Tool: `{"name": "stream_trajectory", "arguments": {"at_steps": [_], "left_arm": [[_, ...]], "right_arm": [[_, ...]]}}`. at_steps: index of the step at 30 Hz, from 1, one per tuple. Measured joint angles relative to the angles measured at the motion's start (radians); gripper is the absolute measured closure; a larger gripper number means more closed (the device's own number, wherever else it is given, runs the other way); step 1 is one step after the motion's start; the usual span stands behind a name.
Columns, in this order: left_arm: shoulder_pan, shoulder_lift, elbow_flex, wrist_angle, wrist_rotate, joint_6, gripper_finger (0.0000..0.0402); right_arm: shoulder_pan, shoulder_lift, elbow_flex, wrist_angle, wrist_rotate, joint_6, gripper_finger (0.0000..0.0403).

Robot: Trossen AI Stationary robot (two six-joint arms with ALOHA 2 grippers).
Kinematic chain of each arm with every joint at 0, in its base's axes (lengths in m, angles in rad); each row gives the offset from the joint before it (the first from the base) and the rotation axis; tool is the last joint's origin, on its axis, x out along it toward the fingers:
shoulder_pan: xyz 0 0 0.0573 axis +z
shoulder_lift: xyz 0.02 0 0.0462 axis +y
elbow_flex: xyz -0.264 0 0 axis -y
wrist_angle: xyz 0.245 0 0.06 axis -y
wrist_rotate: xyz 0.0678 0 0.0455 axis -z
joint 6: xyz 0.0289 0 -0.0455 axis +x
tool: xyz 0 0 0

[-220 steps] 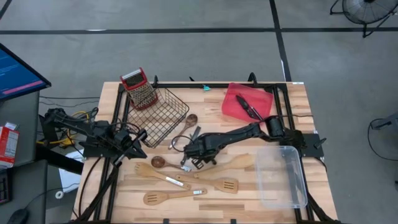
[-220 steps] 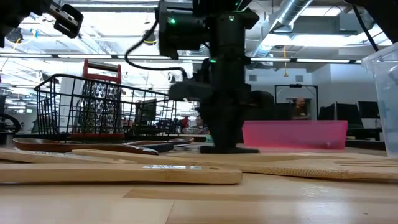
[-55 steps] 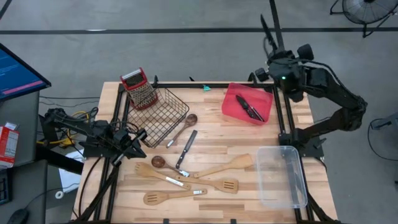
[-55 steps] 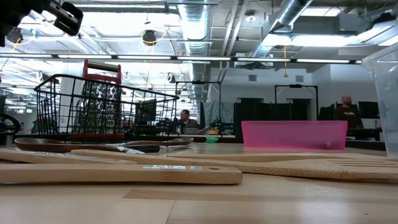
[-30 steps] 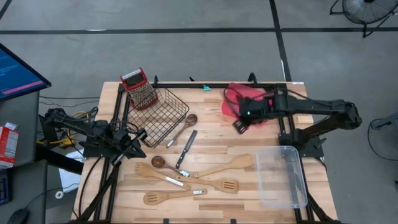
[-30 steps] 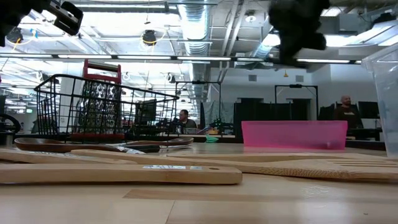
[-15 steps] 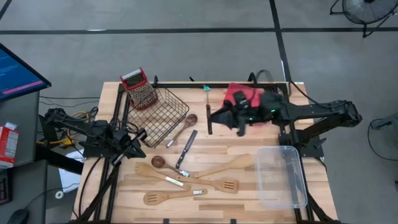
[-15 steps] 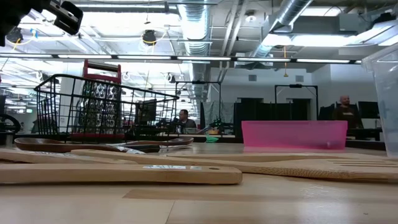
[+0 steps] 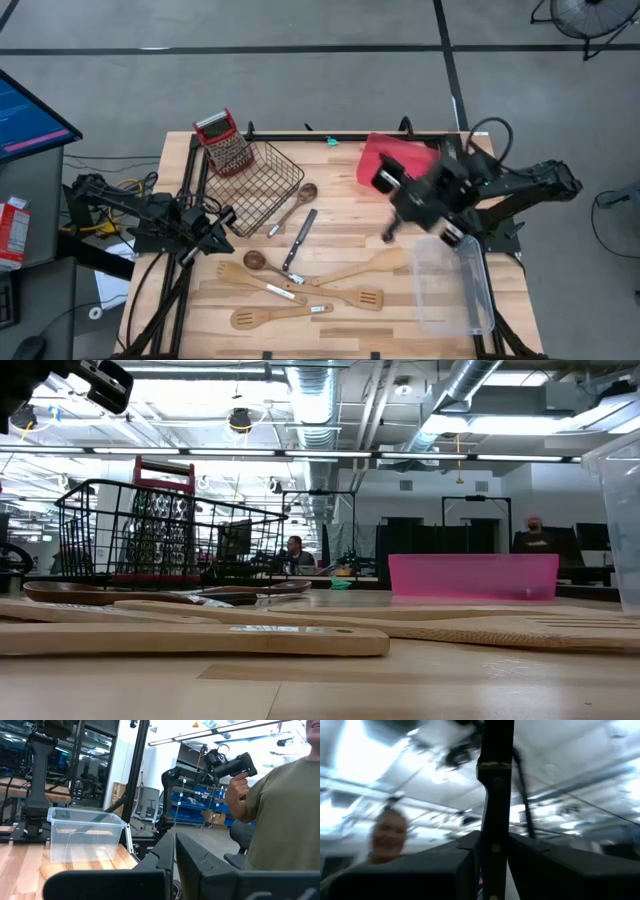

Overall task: Pick & Place Kitchen Items
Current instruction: Put the right black knife into the red bin

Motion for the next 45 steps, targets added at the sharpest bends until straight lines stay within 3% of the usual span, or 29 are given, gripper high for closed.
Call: {"name": "stream_trajectory", "arguments": {"at_steps": [3, 8, 14, 20, 25, 32, 38, 45], "left_arm": [[0.000, 0.000, 0.000, 0.000, 0.000, 0.000, 0.0399], [0.000, 0.000, 0.000, 0.002, 0.000, 0.000, 0.0399], [0.000, 0.000, 0.000, 0.007, 0.000, 0.000, 0.0399], [0.000, 0.000, 0.000, 0.007, 0.000, 0.000, 0.0399], [0.000, 0.000, 0.000, 0.007, 0.000, 0.000, 0.0399], [0.000, 0.000, 0.000, 0.007, 0.000, 0.000, 0.0399], [0.000, 0.000, 0.000, 0.007, 0.000, 0.000, 0.0399], [0.000, 0.000, 0.000, 0.008, 0.000, 0.000, 0.0399]], "right_arm": [[0.041, 0.000, 0.000, 0.024, -0.096, -0.055, 0.0330], [0.085, 0.001, 0.000, 0.024, -0.106, -0.105, 0.0330], [0.045, -0.003, 0.000, -0.071, 0.062, -0.129, 0.0330], [-0.114, -0.030, 0.040, -0.503, 0.406, -0.176, 0.0330], [-0.291, -0.029, 0.081, -0.906, 0.637, -0.094, 0.0330], [-0.486, 0.003, 0.082, -1.426, 0.688, -0.036, 0.0330], [-0.567, 0.112, 0.082, -1.787, 0.693, -0.033, 0.0330], [-0.629, 0.289, 0.052, -1.981, 0.707, -0.041, 0.0330]]}}
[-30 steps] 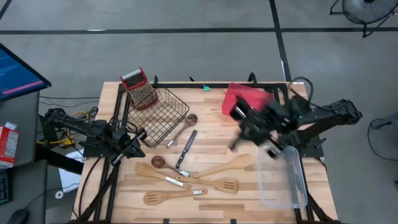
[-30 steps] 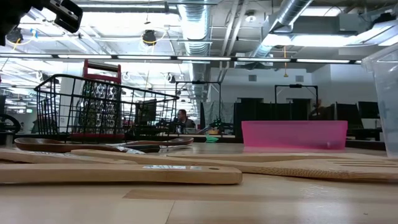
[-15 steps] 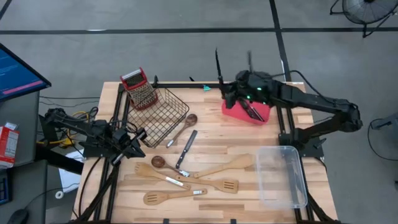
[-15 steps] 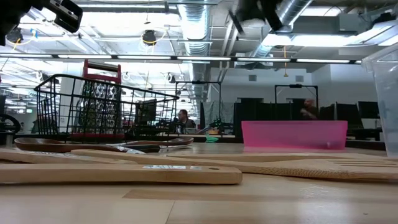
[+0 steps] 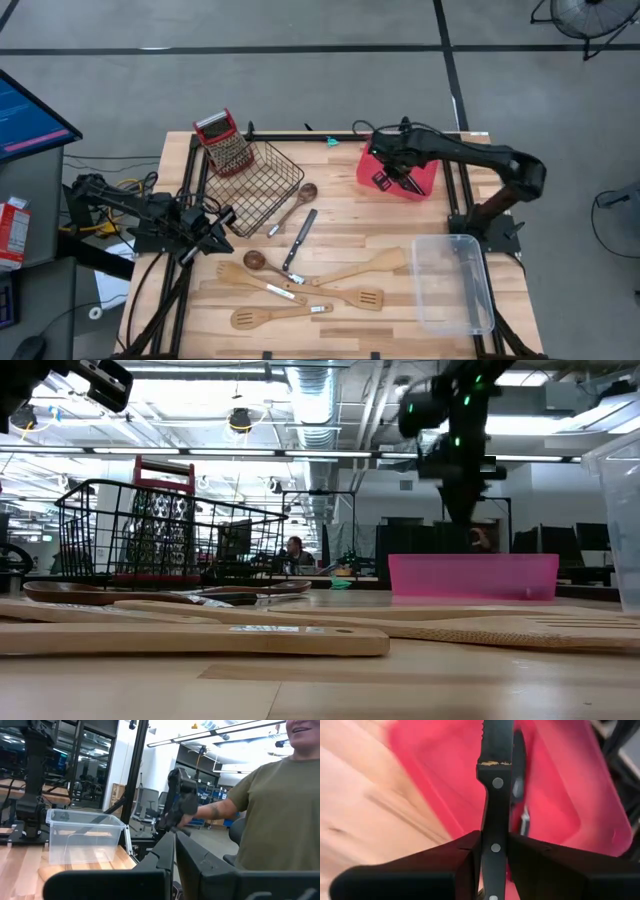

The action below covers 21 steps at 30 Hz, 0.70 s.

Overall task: Pick & Place Kitchen Items
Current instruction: Put the right black knife into the red bin

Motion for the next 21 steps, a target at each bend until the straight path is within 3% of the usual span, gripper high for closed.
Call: {"name": "stream_trajectory", "arguments": {"at_steps": [9, 21], "left_arm": [[0.000, 0.000, 0.000, 0.006, 0.000, 0.000, 0.0399], [0.000, 0.000, 0.000, 0.012, 0.000, 0.000, 0.0399]], "right_arm": [[-0.073, 0.155, -0.051, -0.047, 0.001, -0.069, 0.0330], [-0.111, 0.223, -0.068, -0.013, -0.003, -0.108, 0.0324]]}}
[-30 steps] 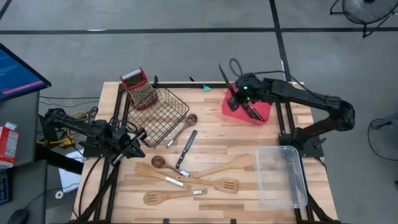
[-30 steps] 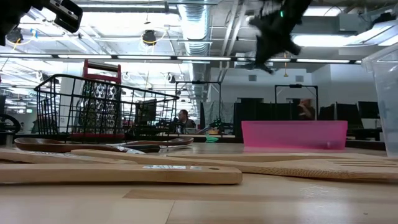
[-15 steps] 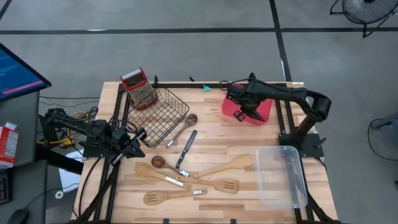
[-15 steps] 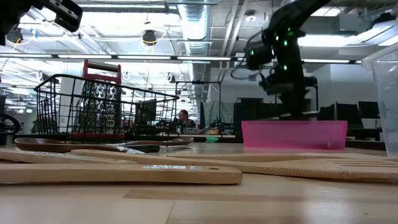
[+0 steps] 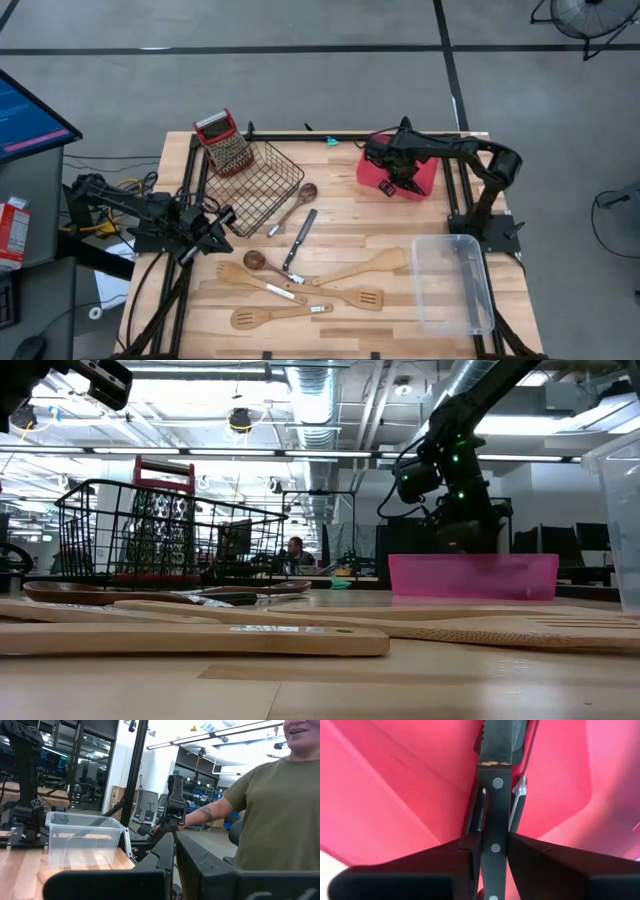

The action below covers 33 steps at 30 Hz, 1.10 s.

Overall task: Pick & Place Kitchen Items
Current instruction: Put the right black knife into the red bin, then put the black knife into the red bin

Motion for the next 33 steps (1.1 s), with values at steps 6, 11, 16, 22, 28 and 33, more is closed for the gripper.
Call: {"name": "stream_trajectory", "arguments": {"at_steps": [6, 11, 16, 22, 28, 33], "left_arm": [[0.000, 0.000, 0.000, 0.001, 0.000, 0.000, 0.0399], [0.000, 0.000, 0.000, 0.001, 0.000, 0.000, 0.0399], [0.000, 0.000, 0.000, 0.001, 0.000, 0.000, 0.0399], [0.000, 0.000, 0.000, 0.001, 0.000, 0.000, 0.0399], [0.000, 0.000, 0.000, 0.001, 0.000, 0.000, 0.0399], [0.000, 0.000, 0.000, 0.001, 0.000, 0.000, 0.0399]], "right_arm": [[-0.008, 0.010, 0.000, 0.004, -0.019, 0.001, 0.0281], [-0.014, 0.011, 0.001, 0.019, -0.023, -0.001, 0.0240], [-0.014, -0.015, 0.089, -0.070, -0.023, -0.026, 0.0187], [0.025, -0.116, 0.282, -0.141, -0.044, 0.029, 0.0156], [0.183, -0.203, 0.414, -0.035, -0.122, 0.103, 0.0155], [0.379, -0.194, 0.421, 0.167, -0.129, 0.166, 0.0154]]}}
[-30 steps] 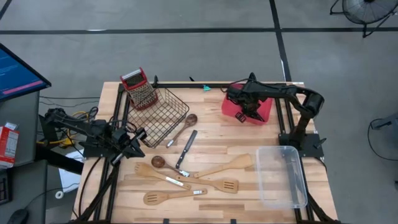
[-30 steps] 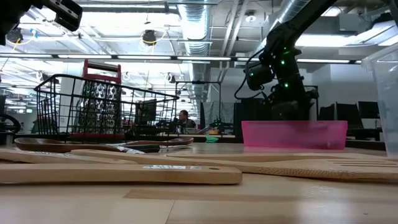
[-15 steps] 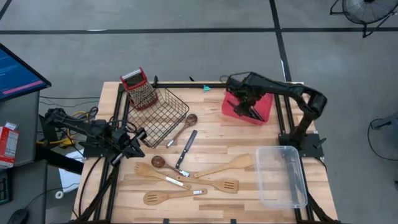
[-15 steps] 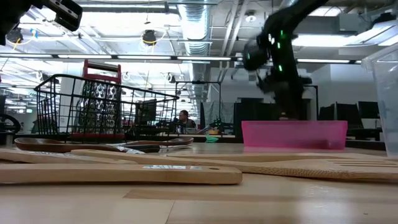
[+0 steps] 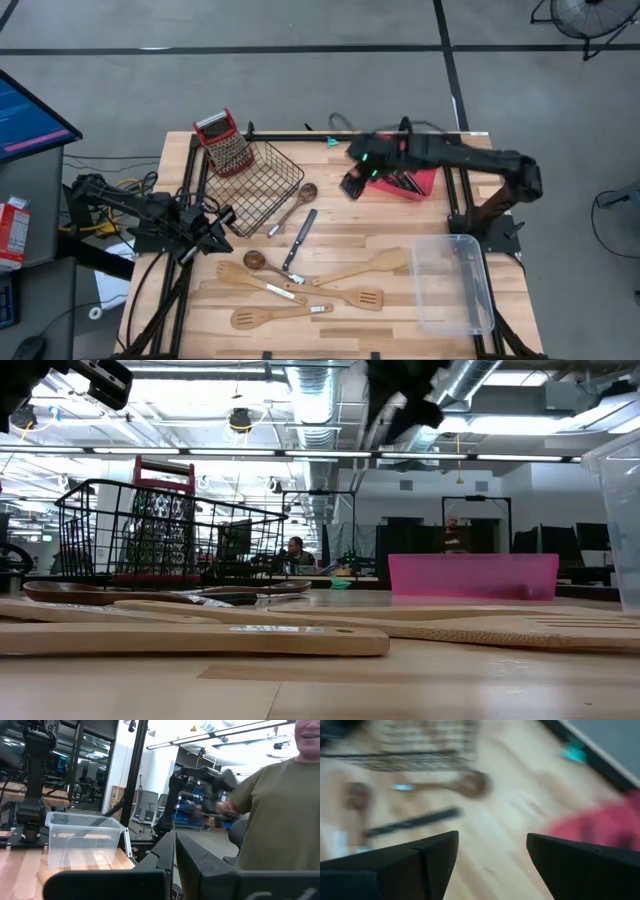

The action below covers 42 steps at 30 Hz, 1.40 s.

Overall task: Pick & Place Kitchen Items
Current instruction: Put the black knife into the red bin

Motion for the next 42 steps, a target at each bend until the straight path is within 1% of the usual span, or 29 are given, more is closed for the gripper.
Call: {"name": "stream_trajectory", "arguments": {"at_steps": [4, 6, 9, 12, 14, 17, 23, 28, 32, 34, 36, 42], "left_arm": [[0.000, 0.000, 0.000, 0.000, 0.000, 0.000, 0.0399], [0.000, 0.000, 0.000, 0.000, 0.000, 0.000, 0.0399], [0.000, 0.000, 0.000, 0.000, 0.000, 0.000, 0.0399], [0.000, 0.000, 0.000, 0.000, 0.000, 0.000, 0.0399], [0.000, 0.000, 0.000, 0.000, 0.000, 0.000, 0.0399], [0.000, 0.000, 0.000, 0.000, 0.000, 0.000, 0.0399], [0.000, 0.000, 0.000, 0.000, 0.000, 0.000, 0.0399], [0.000, 0.000, 0.000, 0.000, 0.000, 0.000, 0.0399], [0.000, 0.000, 0.000, 0.000, 0.000, 0.000, 0.0399], [0.000, 0.000, 0.000, 0.001, 0.000, 0.000, 0.0399], [0.000, 0.000, 0.000, 0.001, 0.000, 0.000, 0.0399], [0.000, 0.000, 0.000, 0.001, 0.000, 0.000, 0.0399]], "right_arm": [[0.128, 0.091, 0.000, 0.169, 0.002, 0.063, 0.0154], [0.179, 0.151, 0.000, 0.267, 0.005, 0.051, 0.0154], [0.240, 0.241, 0.000, 0.421, -0.011, -0.037, 0.0154], [0.279, 0.323, 0.000, 0.547, -0.077, -0.125, 0.0154], [0.291, 0.374, 0.000, 0.613, -0.133, -0.183, 0.0154], [0.290, 0.445, 0.002, 0.665, -0.190, -0.276, 0.0154], [0.270, 0.574, 0.074, 0.660, -0.252, -0.418, 0.0154], [0.263, 0.668, 0.158, 0.656, -0.264, -0.467, 0.0154], [0.261, 0.722, 0.212, 0.595, -0.260, -0.469, 0.0155], [0.260, 0.738, 0.222, 0.535, -0.236, -0.453, 0.0161], [0.261, 0.759, 0.227, 0.514, -0.211, -0.429, 0.0170], [0.270, 0.744, 0.231, 0.354, -0.212, -0.412, 0.0203]]}}
